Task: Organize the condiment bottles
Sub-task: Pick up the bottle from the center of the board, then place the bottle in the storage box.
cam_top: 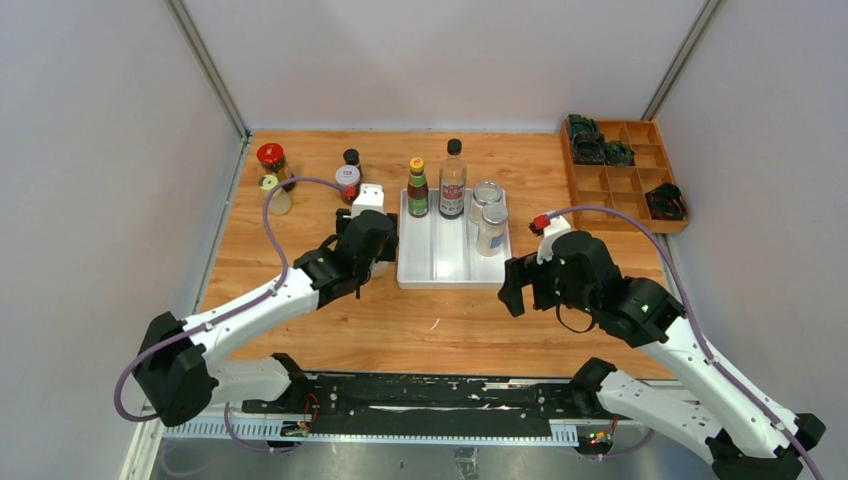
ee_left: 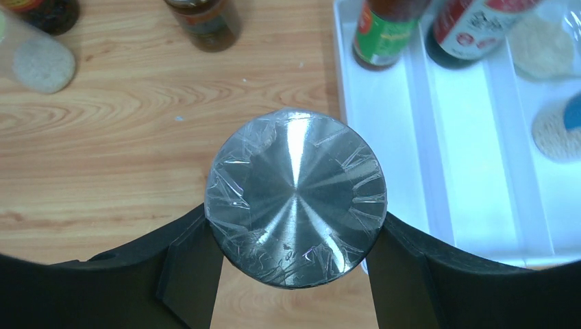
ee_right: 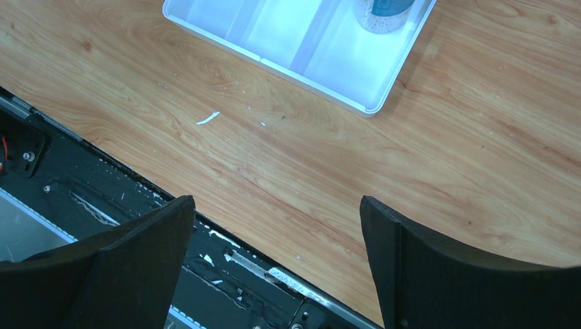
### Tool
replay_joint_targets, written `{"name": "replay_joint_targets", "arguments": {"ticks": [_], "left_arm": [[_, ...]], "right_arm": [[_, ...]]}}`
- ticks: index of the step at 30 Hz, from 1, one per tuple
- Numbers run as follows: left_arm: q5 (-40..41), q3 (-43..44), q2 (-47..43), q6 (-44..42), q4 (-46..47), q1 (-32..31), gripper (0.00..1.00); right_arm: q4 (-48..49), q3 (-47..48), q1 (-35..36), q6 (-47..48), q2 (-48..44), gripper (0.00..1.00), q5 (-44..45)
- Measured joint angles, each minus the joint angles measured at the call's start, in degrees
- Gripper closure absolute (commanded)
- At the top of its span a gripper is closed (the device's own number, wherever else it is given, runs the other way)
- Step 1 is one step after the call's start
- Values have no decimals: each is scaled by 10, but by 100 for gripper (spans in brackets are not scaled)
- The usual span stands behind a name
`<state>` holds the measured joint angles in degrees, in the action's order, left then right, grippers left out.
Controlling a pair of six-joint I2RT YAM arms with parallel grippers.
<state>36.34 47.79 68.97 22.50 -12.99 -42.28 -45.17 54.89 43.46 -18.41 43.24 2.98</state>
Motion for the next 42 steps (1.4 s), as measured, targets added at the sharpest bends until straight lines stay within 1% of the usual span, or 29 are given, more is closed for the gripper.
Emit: {"name": "replay_joint_targets", "arguments": {"ticks": [5,8,16,22,28,34,42], "left_arm": [[-1,14,-24,-7,-58,-48,47],[-4,39,-31,-13,-83,-63,47],[-31,106,-31,-29,-117,-90,47],[-48,165,-4,-53,-122,-133,47],[-70,203,45,-80,-101,-169,47],[-109,207,96,-90,-50,-175,47],[-153,226,202,-117,39,-201,47]], "right_arm": [[-5,0,0,-3,-12,4,0],[-7,0,0,-3,-12,4,0],[-8,1,0,-3,1,4,0],[-27,39,0,2,1,4,21],[-52,85,0,10,-2,4,51],[-97,114,0,15,-21,3,83],[-138,142,0,16,-53,3,114]]}}
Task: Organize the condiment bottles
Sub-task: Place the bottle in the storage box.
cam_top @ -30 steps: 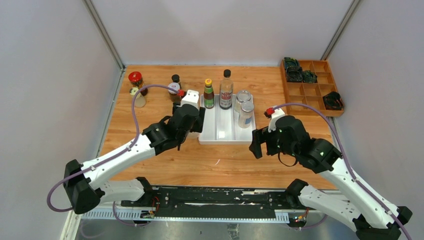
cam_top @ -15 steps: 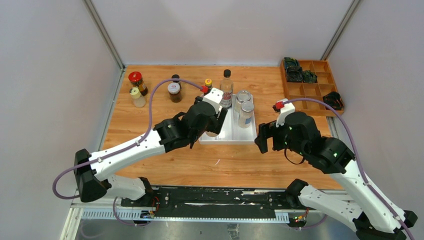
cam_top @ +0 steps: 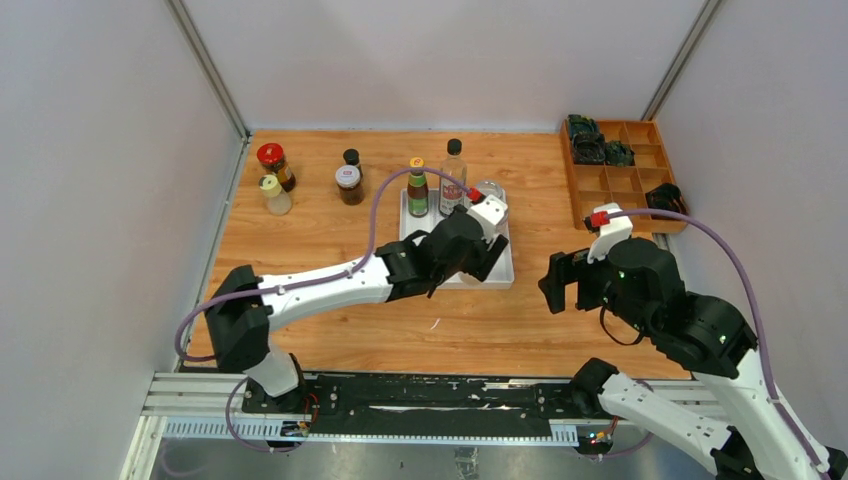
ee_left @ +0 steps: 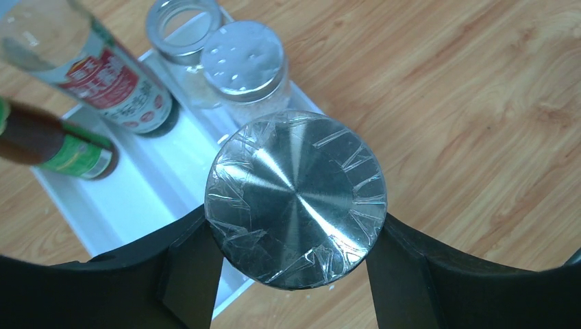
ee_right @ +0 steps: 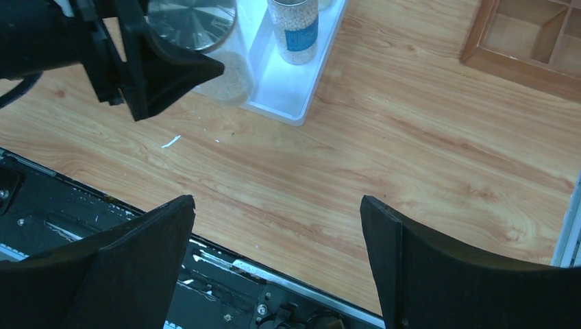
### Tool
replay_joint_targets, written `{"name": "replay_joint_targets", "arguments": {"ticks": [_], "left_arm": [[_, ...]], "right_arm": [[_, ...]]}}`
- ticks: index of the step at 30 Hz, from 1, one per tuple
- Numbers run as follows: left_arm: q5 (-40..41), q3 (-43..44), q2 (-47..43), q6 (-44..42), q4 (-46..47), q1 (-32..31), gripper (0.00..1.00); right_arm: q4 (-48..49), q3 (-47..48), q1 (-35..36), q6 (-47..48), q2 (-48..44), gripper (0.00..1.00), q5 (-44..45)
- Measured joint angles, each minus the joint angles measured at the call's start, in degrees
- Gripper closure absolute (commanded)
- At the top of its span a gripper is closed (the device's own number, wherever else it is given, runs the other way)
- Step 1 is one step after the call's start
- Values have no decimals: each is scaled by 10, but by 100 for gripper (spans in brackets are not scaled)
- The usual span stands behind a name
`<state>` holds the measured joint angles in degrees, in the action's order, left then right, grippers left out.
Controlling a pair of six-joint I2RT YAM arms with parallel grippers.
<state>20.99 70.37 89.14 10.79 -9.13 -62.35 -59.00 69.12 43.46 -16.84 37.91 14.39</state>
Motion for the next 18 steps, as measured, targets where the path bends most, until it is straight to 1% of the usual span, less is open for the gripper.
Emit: {"name": "replay_joint_targets", "arguments": {"ticks": [8,13,18], "left_arm": [[-21,28,88,-40,92,-7,47],[-27,36,116,-57,130,-7,47],[-44,40,143,-52,162,7,47]], "right_arm": [[-14,-7,0,-1,-5,3,2],[-15,-25,0,-1,-8,3,1],[-14,-37,0,-1,-9,3,-4]]}}
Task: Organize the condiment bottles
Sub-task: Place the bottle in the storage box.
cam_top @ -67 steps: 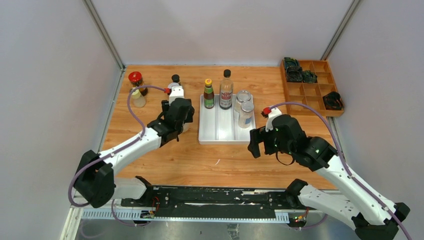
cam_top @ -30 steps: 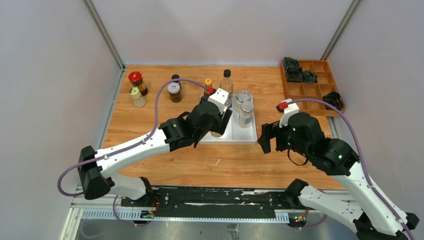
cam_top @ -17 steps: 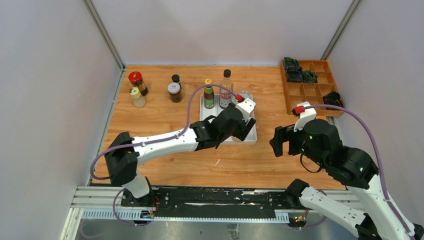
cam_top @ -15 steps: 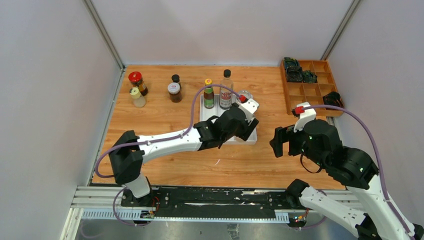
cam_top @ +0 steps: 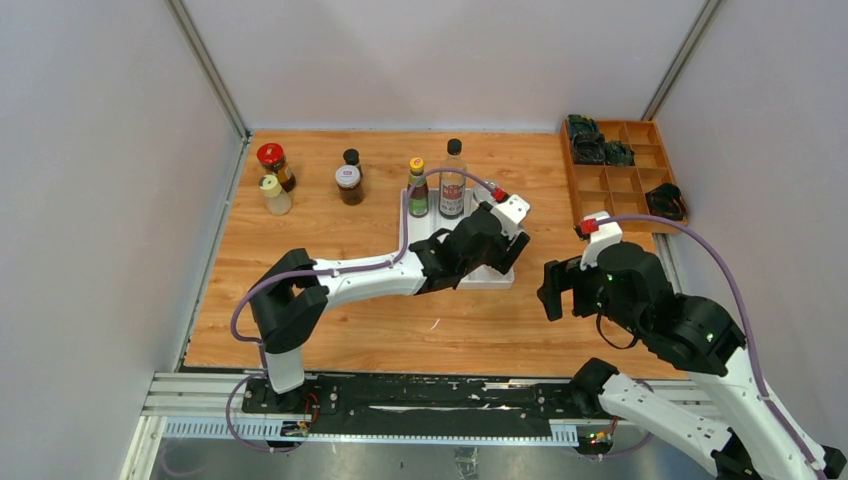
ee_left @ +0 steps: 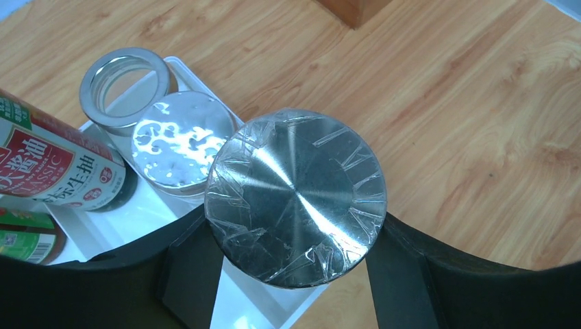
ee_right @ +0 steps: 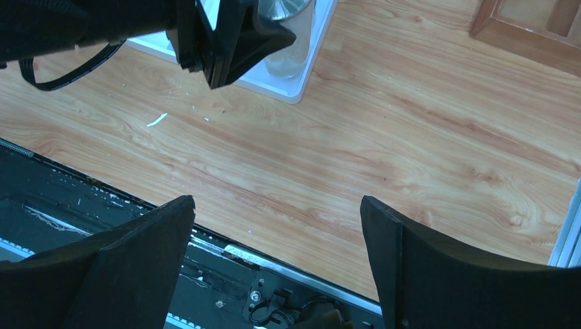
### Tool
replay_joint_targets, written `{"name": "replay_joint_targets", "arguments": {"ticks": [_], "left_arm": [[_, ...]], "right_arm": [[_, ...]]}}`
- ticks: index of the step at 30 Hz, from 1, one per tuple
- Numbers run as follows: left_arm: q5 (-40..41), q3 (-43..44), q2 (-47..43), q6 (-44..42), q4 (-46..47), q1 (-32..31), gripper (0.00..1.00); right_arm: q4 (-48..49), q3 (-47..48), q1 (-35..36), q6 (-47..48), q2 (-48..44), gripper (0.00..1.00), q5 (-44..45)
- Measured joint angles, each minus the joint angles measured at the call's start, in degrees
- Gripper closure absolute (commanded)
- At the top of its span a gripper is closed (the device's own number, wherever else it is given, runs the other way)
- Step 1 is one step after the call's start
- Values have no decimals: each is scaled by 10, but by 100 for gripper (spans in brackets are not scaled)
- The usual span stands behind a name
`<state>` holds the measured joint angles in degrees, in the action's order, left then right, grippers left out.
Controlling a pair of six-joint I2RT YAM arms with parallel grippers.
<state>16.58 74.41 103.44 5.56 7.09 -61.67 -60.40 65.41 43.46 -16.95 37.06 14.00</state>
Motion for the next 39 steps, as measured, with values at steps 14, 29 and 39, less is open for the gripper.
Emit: {"name": "replay_joint_targets", "arguments": {"ticks": [14,29,39], "left_arm": [[-39,-3,11,40,23,45,47],[-33,-57,12,41,58,40,44],[-36,-79,10,45,97,36,24]], "right_arm": [[9,-21,0,0,2,3,-10],[22,-42,0,0,3,3,-21],[26,-45,0,-5,0,3,-25]]}}
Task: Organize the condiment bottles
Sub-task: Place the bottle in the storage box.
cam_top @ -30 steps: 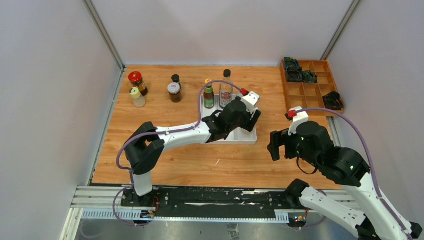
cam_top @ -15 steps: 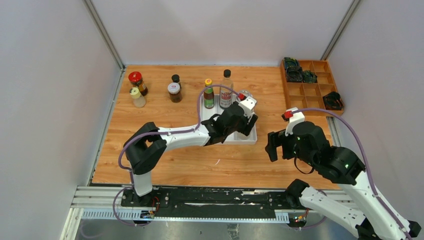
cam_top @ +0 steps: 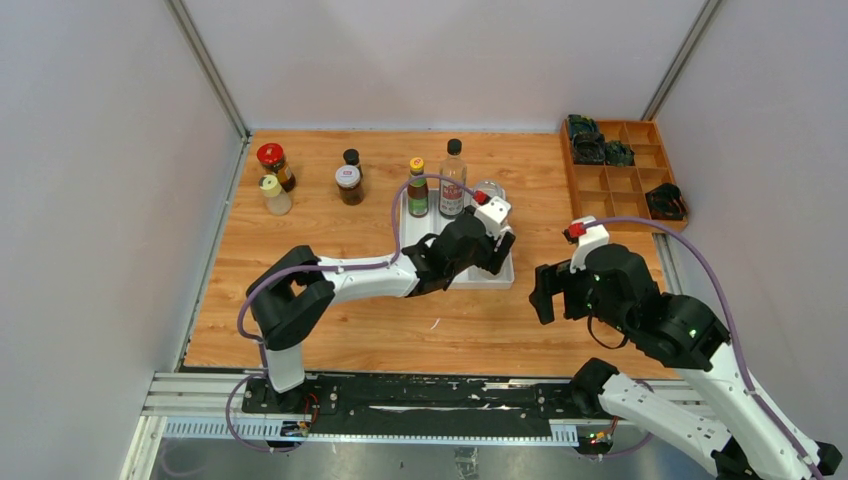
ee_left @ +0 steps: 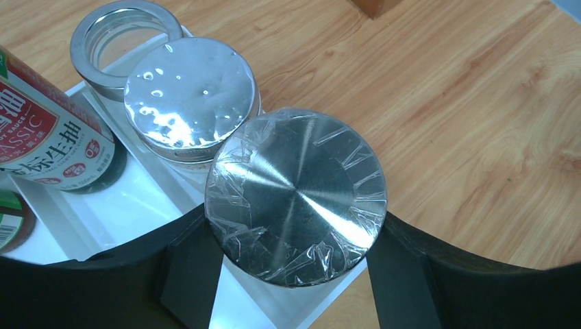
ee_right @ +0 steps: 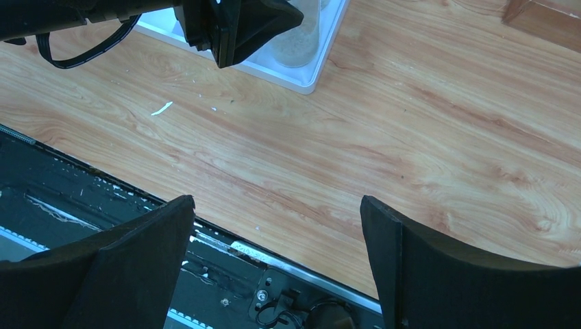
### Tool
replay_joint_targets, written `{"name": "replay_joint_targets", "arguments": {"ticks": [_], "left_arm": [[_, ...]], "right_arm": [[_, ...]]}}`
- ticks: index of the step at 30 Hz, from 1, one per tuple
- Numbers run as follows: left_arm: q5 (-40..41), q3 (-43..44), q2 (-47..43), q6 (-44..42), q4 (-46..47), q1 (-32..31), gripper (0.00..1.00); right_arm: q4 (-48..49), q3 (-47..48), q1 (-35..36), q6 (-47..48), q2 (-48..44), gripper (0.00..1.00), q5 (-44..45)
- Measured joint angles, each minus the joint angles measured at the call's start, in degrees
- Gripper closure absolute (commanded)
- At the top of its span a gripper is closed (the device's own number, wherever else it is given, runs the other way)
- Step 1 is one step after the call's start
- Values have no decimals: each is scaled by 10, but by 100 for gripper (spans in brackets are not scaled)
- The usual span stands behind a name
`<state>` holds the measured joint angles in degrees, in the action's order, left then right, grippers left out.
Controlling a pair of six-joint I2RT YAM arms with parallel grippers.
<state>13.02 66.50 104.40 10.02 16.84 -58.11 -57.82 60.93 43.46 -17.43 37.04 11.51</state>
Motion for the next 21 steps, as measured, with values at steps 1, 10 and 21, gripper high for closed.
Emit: {"name": "replay_joint_targets", "arguments": {"ticks": [1,10,21], "left_arm": [[0,0,-1,2,0,0,21],[-6,11,-9,41,-78,-10,0],[132,66,-179,117,-368,-96,0]], "right_arm": [[0,-1,0,-1,-1,3,0],[0,-4,0,-8,-6,3,-8],[0,-8,0,-9,-18,3,-11]]}}
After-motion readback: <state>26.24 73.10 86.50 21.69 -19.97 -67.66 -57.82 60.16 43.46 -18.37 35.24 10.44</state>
